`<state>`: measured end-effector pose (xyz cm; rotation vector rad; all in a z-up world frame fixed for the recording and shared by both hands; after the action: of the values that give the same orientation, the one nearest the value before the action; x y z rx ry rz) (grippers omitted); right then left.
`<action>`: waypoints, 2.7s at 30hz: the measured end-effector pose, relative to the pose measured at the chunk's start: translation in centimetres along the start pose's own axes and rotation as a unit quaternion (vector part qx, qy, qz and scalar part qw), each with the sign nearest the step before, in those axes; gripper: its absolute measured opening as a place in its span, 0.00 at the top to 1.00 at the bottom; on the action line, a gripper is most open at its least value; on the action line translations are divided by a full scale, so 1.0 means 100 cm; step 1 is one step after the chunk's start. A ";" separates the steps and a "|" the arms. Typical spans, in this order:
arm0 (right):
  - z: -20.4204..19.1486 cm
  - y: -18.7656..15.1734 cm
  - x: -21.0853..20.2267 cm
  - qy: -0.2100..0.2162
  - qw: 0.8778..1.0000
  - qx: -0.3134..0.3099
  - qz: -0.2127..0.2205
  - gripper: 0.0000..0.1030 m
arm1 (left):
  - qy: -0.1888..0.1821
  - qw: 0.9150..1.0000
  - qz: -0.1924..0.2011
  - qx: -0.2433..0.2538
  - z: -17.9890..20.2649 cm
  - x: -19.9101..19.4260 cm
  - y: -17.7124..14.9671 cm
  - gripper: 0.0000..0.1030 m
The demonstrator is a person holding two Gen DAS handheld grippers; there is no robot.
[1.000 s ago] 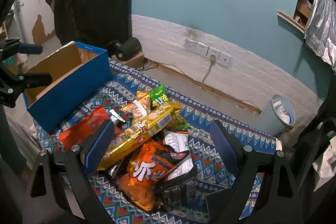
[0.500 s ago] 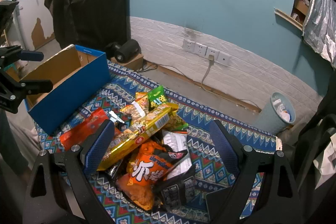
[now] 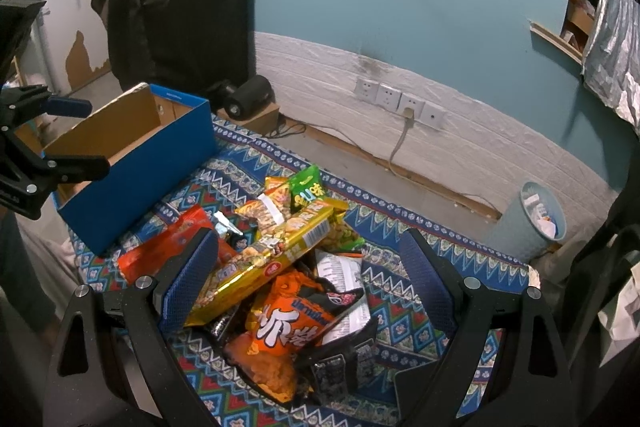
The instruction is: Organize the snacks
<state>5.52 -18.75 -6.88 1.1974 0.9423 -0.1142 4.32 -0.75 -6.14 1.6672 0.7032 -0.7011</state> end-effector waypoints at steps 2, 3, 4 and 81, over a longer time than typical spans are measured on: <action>0.000 0.000 0.000 0.000 1.000 0.000 0.000 0.12 | -0.001 1.000 0.000 0.000 0.000 0.000 0.000 0.02; 0.000 0.000 0.000 0.000 1.000 0.000 0.000 0.12 | -0.001 1.000 -0.001 0.001 0.001 0.001 0.000 0.02; -0.001 0.000 0.000 0.001 1.000 -0.001 0.001 0.12 | -0.001 1.000 -0.001 0.001 0.001 0.001 0.000 0.02; 0.009 -0.007 -0.001 -0.005 1.000 -0.005 -0.014 0.12 | -0.005 1.000 -0.011 0.013 0.010 0.008 -0.003 0.02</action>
<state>5.56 -19.79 -7.30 1.1742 0.9508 -0.1372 4.48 -1.60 -7.12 1.6805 0.7084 -0.7369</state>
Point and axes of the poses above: each gripper's, at about its wrist camera, not at the fingertips, and x roughly the way its jaws point, z to its right, y to its top, the point moved 7 cm from there along x, roughly the way its jaws point, and after that the axes turned 7 degrees about y, right-handed, at the moved point
